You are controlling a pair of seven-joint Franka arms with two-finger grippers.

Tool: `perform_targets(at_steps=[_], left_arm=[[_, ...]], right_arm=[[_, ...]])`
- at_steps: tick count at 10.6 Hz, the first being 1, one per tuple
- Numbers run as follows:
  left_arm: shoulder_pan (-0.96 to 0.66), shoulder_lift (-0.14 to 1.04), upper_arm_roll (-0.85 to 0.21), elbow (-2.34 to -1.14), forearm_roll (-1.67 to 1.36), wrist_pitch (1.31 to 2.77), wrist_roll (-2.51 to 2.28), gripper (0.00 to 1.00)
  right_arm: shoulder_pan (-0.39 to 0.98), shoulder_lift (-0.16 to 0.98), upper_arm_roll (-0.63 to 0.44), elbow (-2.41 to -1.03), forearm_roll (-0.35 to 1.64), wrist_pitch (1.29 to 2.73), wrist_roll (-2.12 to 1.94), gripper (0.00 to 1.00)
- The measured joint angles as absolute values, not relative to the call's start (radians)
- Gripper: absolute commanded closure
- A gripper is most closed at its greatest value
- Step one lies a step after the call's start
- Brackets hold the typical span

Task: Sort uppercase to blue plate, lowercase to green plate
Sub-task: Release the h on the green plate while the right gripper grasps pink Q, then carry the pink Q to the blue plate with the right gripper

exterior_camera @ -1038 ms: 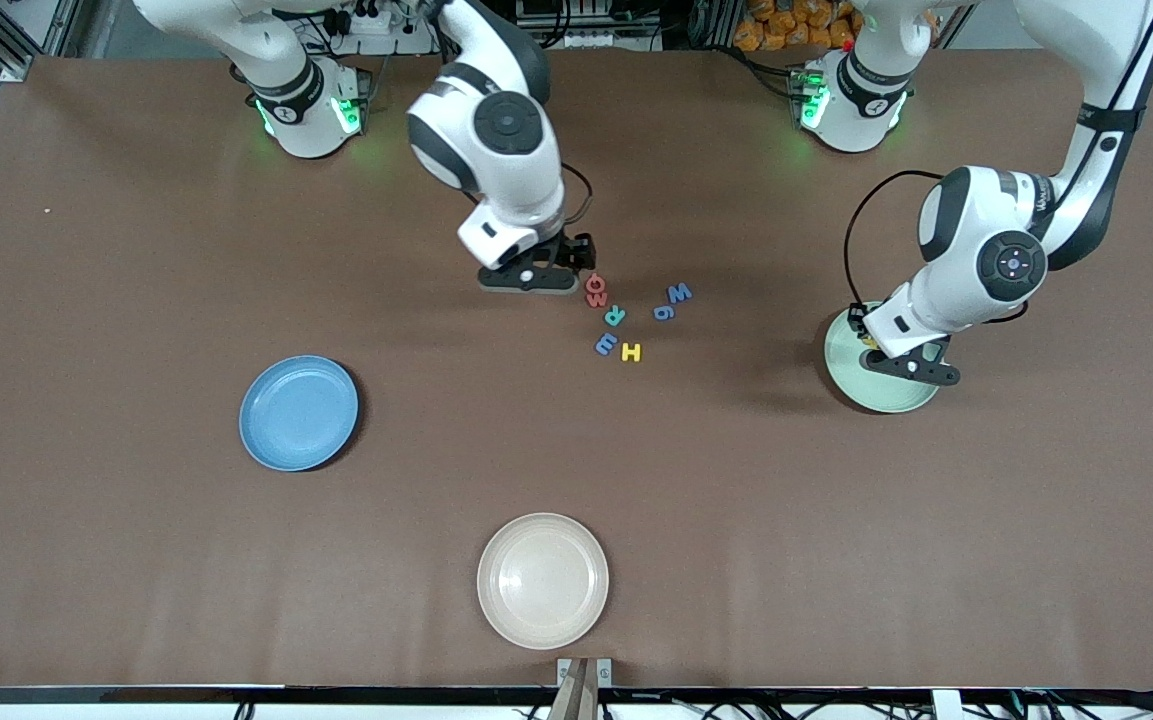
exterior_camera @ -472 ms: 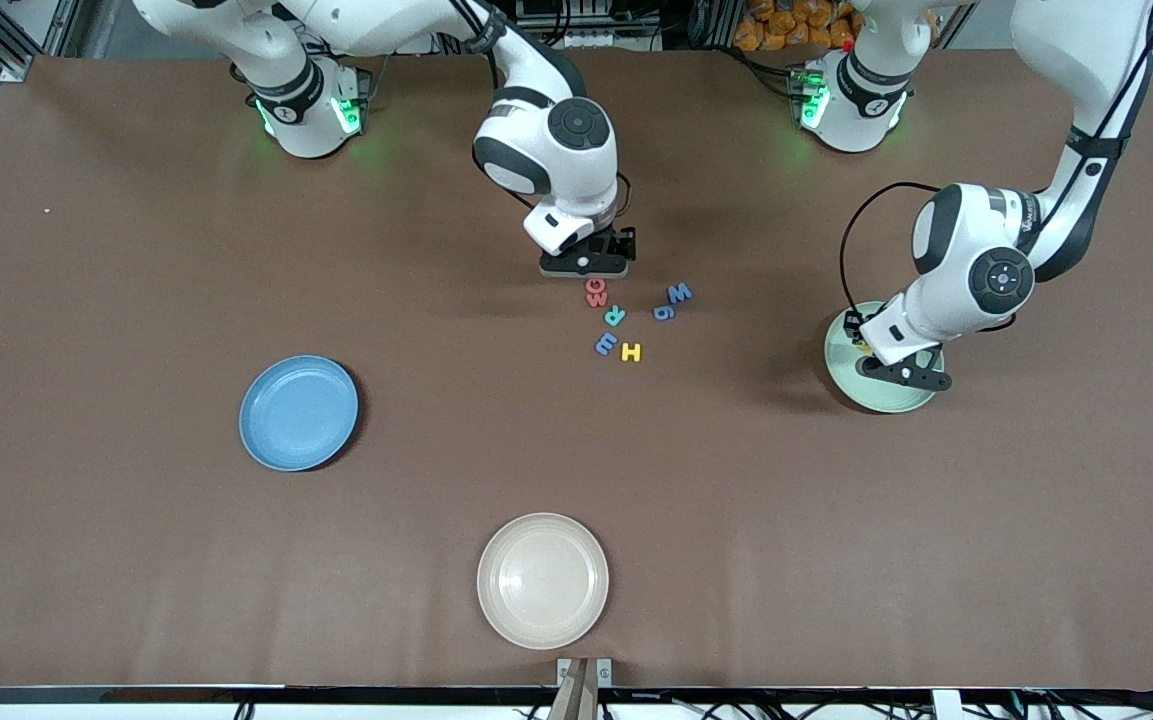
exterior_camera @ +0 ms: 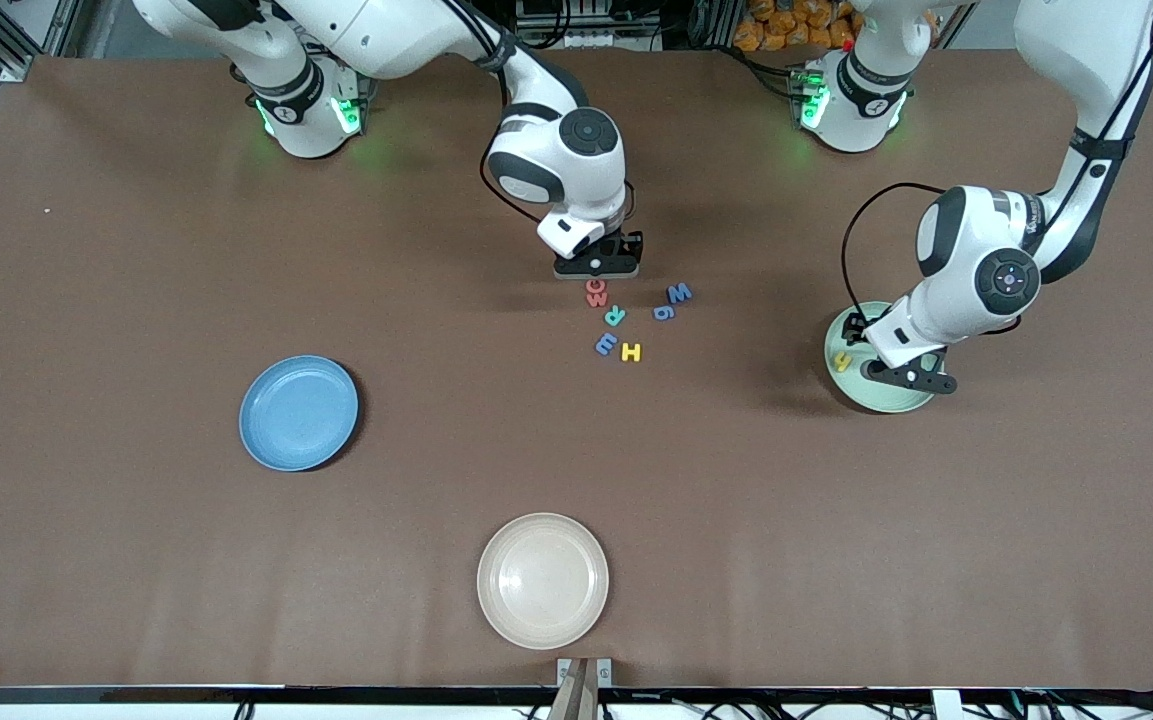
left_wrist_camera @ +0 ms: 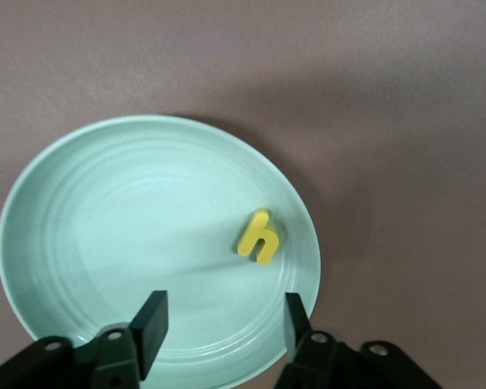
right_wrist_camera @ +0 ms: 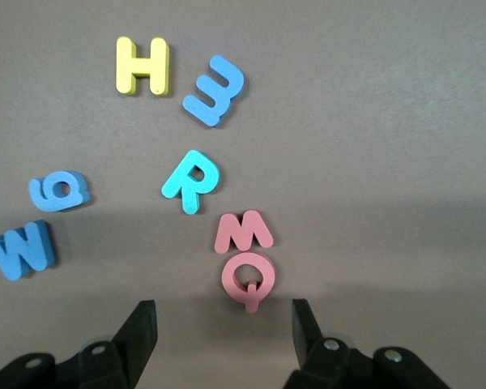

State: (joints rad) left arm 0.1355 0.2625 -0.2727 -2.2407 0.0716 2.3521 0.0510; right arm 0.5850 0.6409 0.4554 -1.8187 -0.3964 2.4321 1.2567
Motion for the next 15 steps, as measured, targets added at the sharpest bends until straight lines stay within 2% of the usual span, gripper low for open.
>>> perform_targets(at_steps=[3,10,14,15], left_arm=[[0.133,0.241,-0.283,-2.220,0.072,2.352,0.048,0.12],[0.127,0.155,-0.328,-2.132,0.072,2.208,-0.031,0.13],[0.130,0.154,-0.326,-2.101,0.072,2.185,-0.032,0.14],[0.130,0.154,-0.326,-2.099,0.072,2.185,-0.032,0.14]], right_arm=[[0.585,0.664,0.456,-1.854,-0.438,2.450,1.257,0.27],[0.585,0.677,0.445,-1.862,-0.452,2.463,1.257,0.35],[0.584,0.693,0.427,-1.840,-0.452,2.466,1.259,0.39],[0.583,0.697,0.426,-1.836,-0.452,2.466,1.265,0.43]])
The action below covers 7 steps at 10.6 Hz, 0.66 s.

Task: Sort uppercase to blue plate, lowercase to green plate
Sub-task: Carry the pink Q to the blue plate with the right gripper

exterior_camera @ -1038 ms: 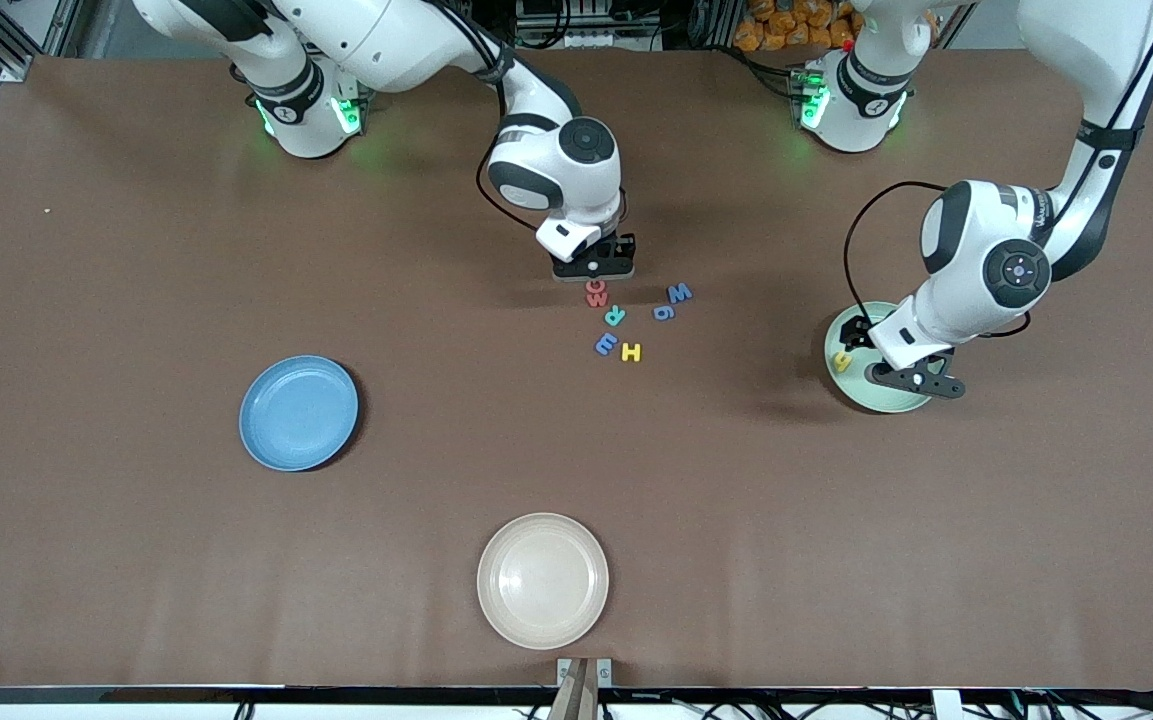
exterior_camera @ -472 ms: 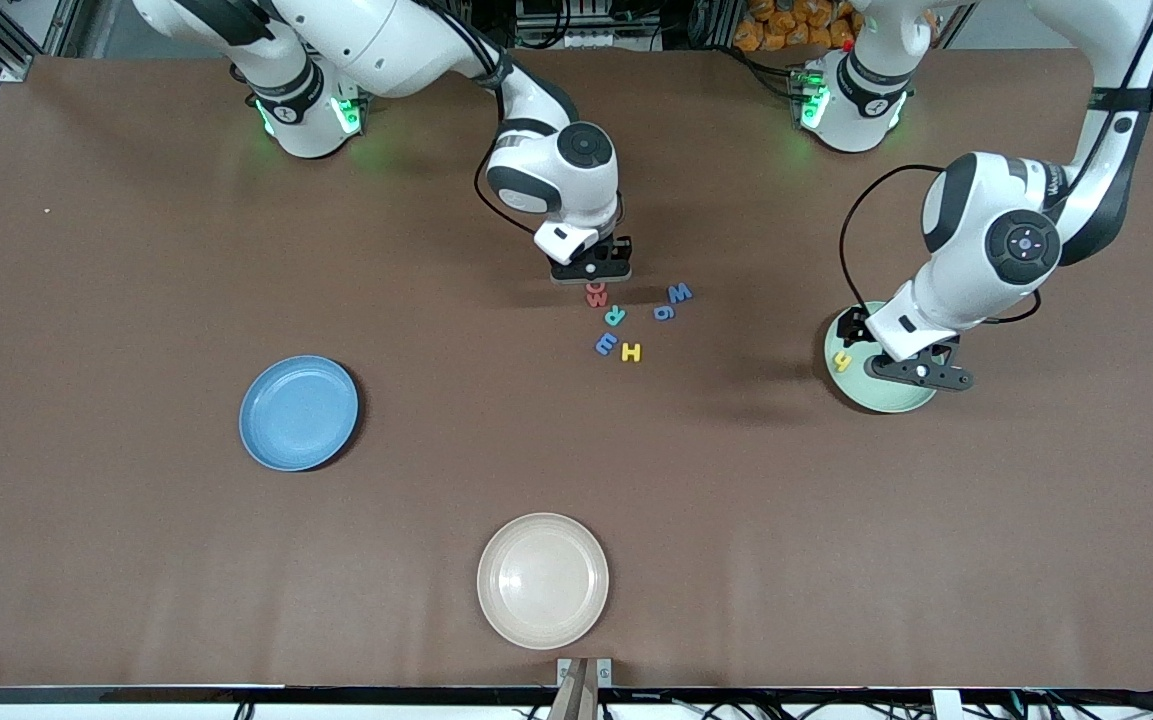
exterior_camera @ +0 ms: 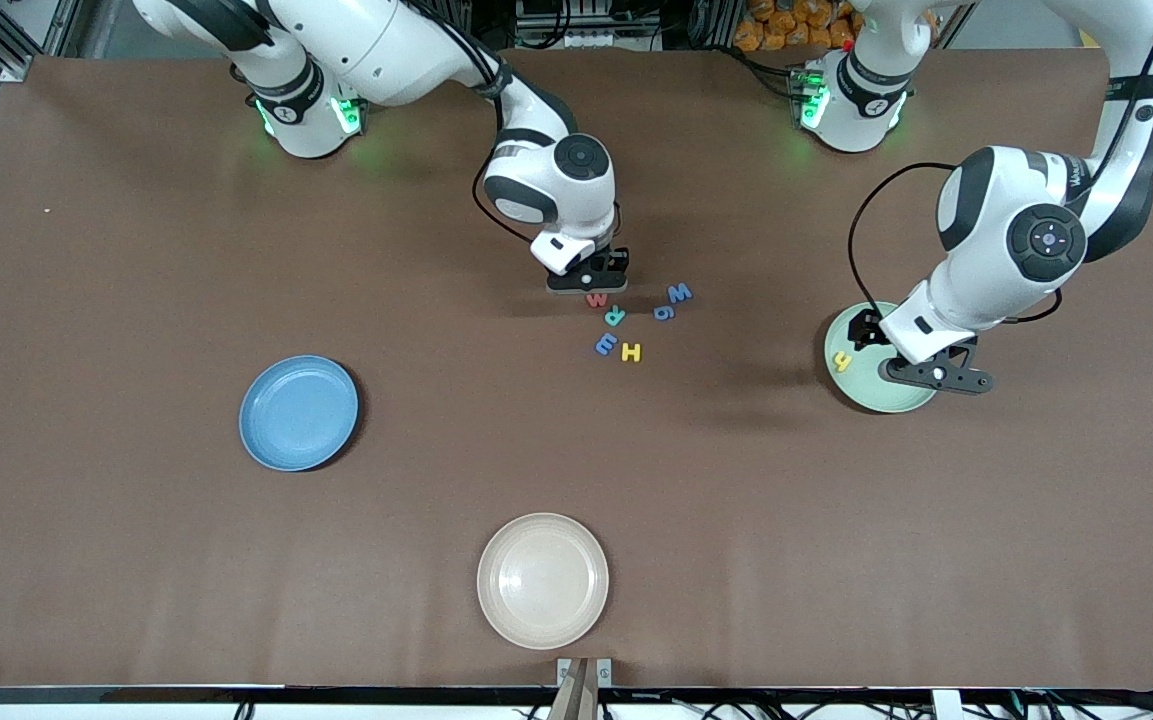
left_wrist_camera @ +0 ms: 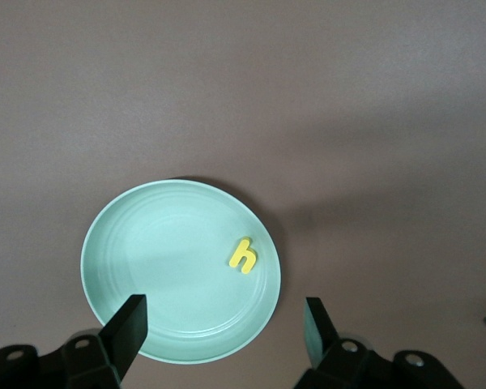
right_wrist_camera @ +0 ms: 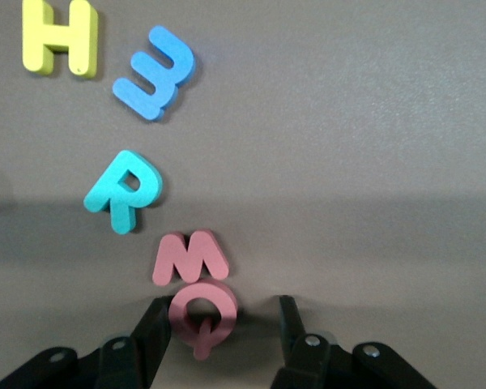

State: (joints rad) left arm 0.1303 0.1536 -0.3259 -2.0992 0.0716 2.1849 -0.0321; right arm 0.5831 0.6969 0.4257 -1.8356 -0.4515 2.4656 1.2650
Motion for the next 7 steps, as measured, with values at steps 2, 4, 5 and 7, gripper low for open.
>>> perform_targets(at_steps=[2,4,5,7], left_arm=[[0.130,0.154,-0.326,-2.090,0.072,2.185,-0.041,0.14],[0.130,0.154,-0.326,-2.077,0.072,2.185,-0.043,0.14],[0.130,0.154,-0.325,-2.072,0.072,2.184,-0.045,0.15],[0.131,0.154,-0.324,-2.067,0.072,2.183,-0.047,0.16]], right_arm=[[0.583,0.705,0.426,-1.825,-0.451,2.463,1.273,0.53],[0.582,0.706,0.426,-1.818,-0.451,2.461,1.277,0.67],[0.582,0.705,0.426,-1.817,-0.450,2.453,1.278,0.75],[0.582,0.706,0.426,-1.814,-0.450,2.458,1.280,1.00]])
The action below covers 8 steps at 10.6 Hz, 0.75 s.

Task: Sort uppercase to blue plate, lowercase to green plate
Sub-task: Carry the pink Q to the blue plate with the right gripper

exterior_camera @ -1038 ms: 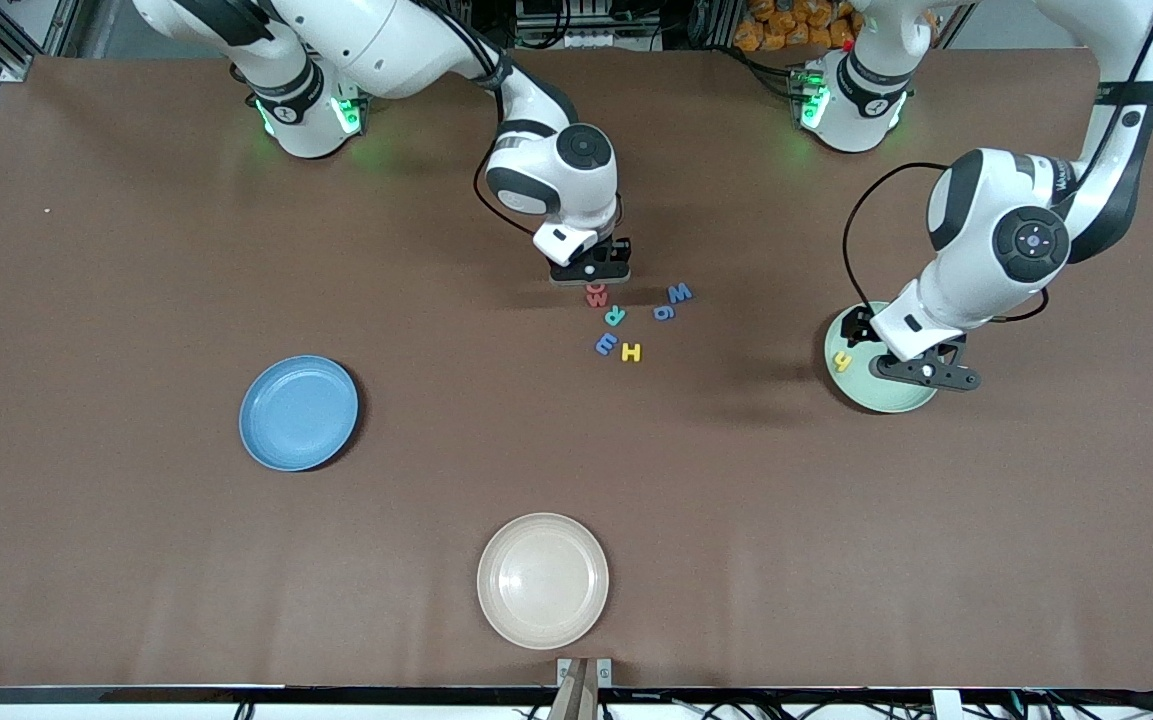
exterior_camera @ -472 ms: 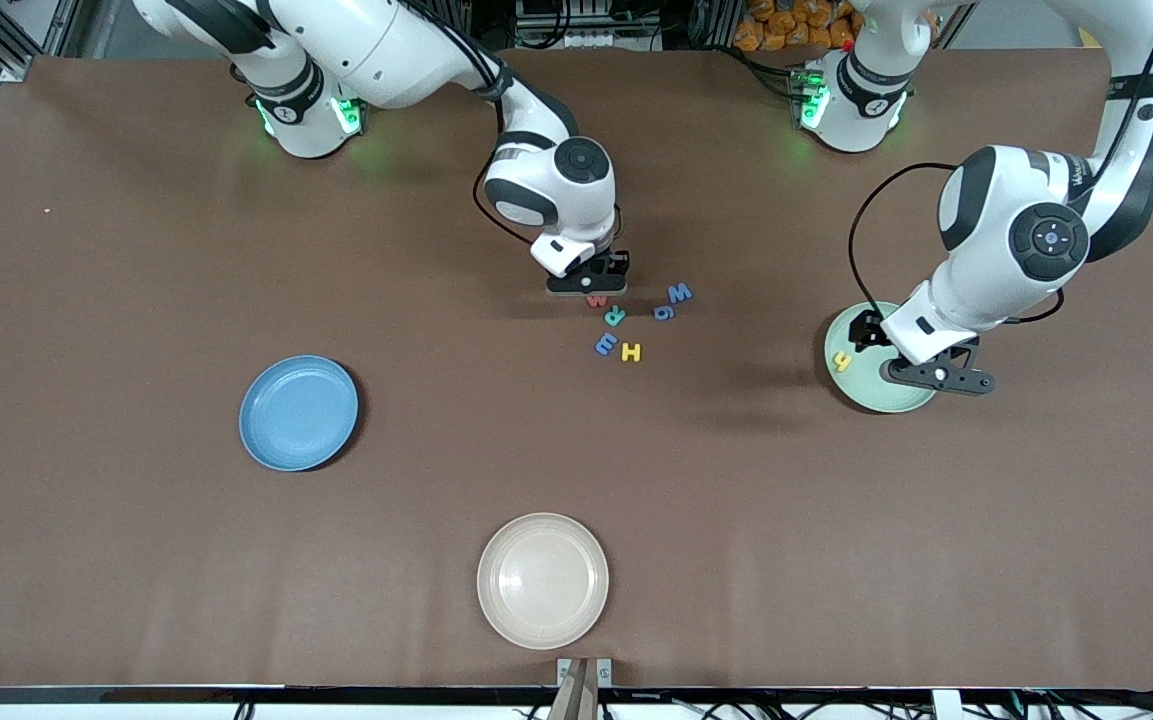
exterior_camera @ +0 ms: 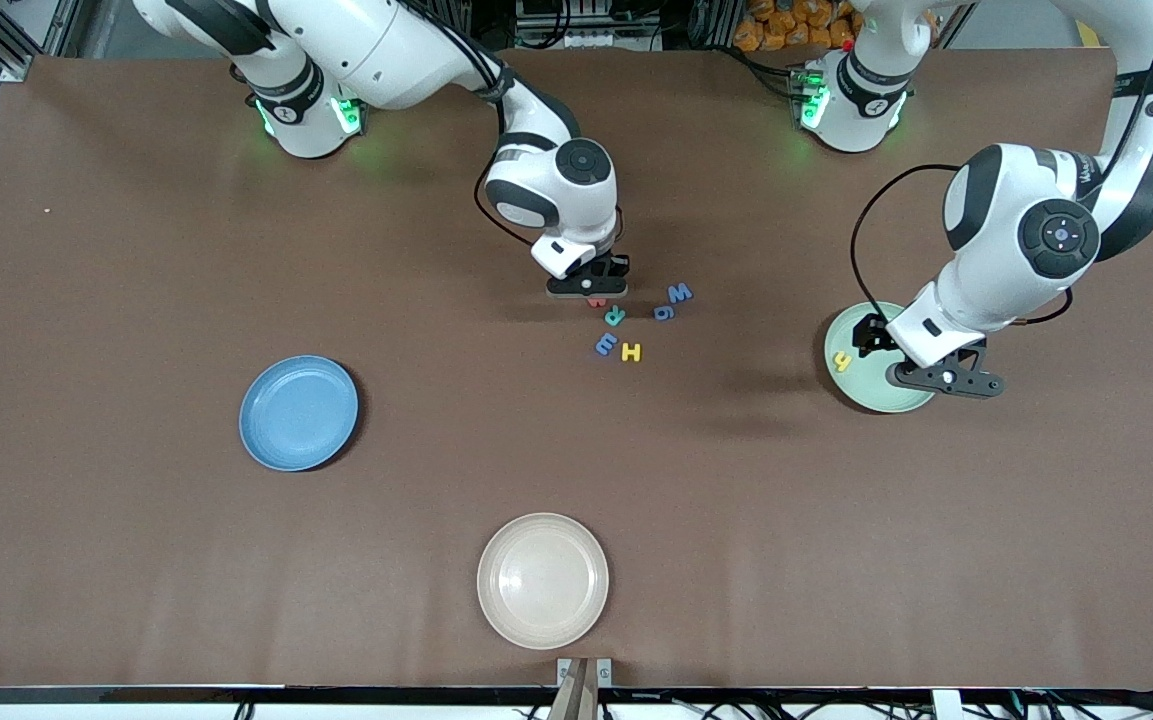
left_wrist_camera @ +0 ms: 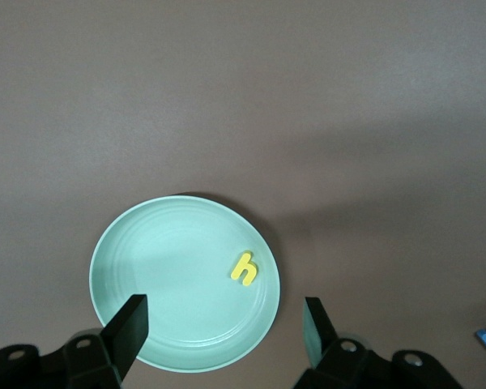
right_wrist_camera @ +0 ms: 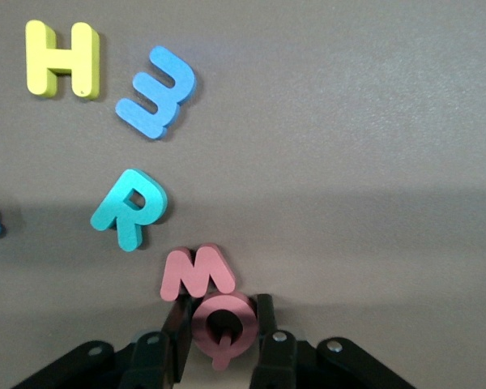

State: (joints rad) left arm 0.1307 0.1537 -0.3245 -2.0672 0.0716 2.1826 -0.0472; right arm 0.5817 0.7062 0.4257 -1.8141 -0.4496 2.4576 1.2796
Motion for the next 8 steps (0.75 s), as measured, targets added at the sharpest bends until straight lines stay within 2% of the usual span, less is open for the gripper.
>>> perform_targets(at_steps=[5,8], left_arm=[[0.129,0.154,-0.330,-2.061,0.072,2.179,-0.104,0.18],[0.121,0.160,-0.425,-2.063,0.072,2.175,-0.245,0.19]], right_arm=[[0.571,0.679,0.427,-1.786,-0.405,2.441,1.292,1.00],[0.515,0.577,0.427,-1.780,-0.282,2.333,1.178,1.00]])
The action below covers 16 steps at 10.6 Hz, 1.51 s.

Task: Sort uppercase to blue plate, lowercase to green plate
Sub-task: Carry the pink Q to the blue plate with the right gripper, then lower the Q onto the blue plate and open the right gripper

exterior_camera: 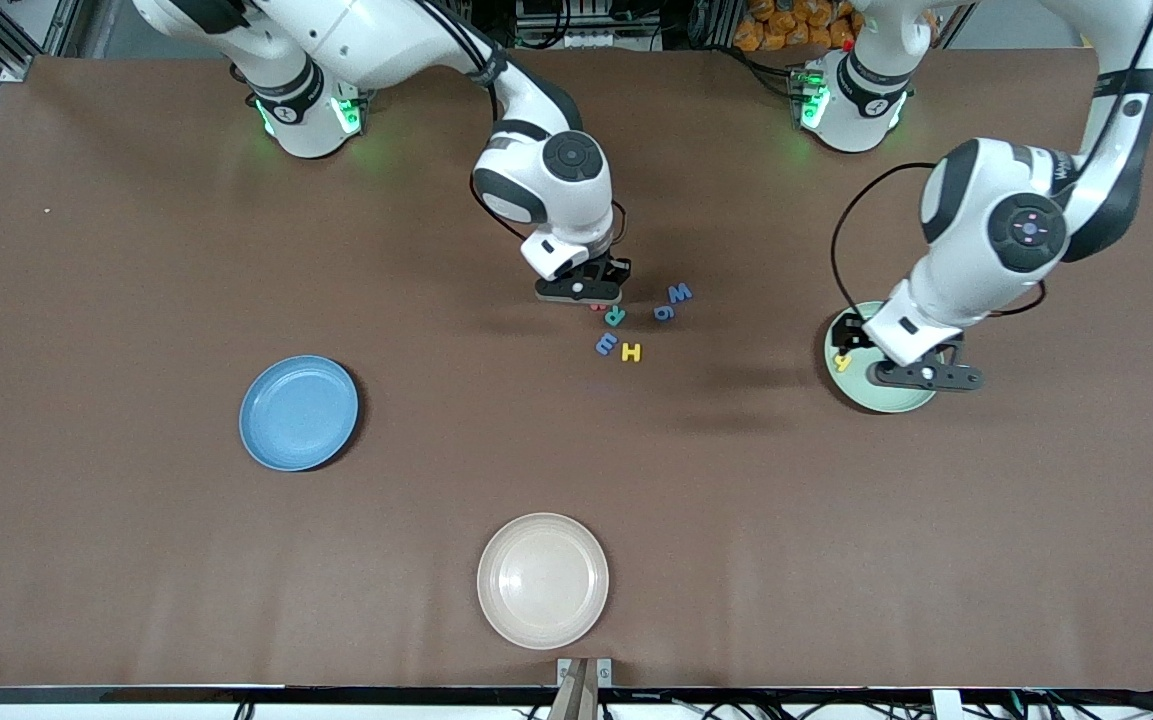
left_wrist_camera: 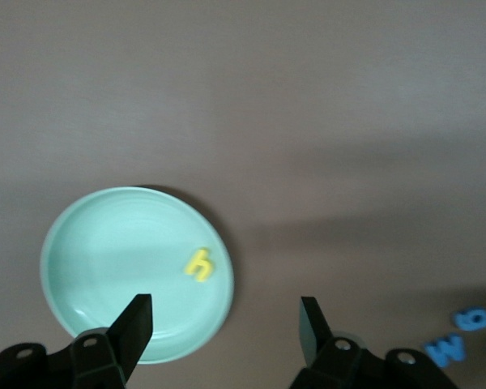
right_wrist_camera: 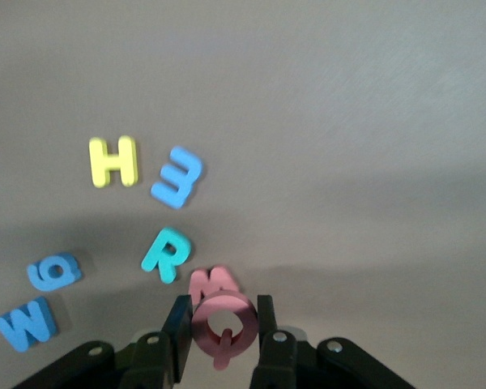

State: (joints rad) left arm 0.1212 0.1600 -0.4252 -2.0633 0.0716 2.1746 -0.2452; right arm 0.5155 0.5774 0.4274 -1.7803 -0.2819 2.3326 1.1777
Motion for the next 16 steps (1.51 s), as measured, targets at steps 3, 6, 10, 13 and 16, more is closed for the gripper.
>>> perform_targets(at_steps=[3,6,10,13,16], left_arm=[[0.112,0.189,-0.527,-2.087,0.072,2.207,-0.367,0.19],[0.110,0.214,-0.584,-2.153,0.072,2.310,-0.402,0.19],[0.048,0.233,-0.634,-2.192,0.085,2.394,-0.411,0.22],[-0.011,0.251,-0.637,-2.218,0.228,2.438,-0.409,0.26],[-0.048,0.326,-0.638,-2.227,0.401,2.479,-0.406,0.27]], right_arm=[[0.359,0.485,0.421,-1.780,-0.213,2.158,0.937,1.00],[0.172,0.465,0.379,-1.781,-0.208,2.091,0.698,1.00],[0.045,0.466,0.235,-1.798,-0.204,2.090,0.368,1.00],[0.015,0.473,0.166,-1.816,-0.187,2.094,0.297,0.91],[-0.004,0.496,0.144,-1.825,-0.113,2.129,0.287,0.54]])
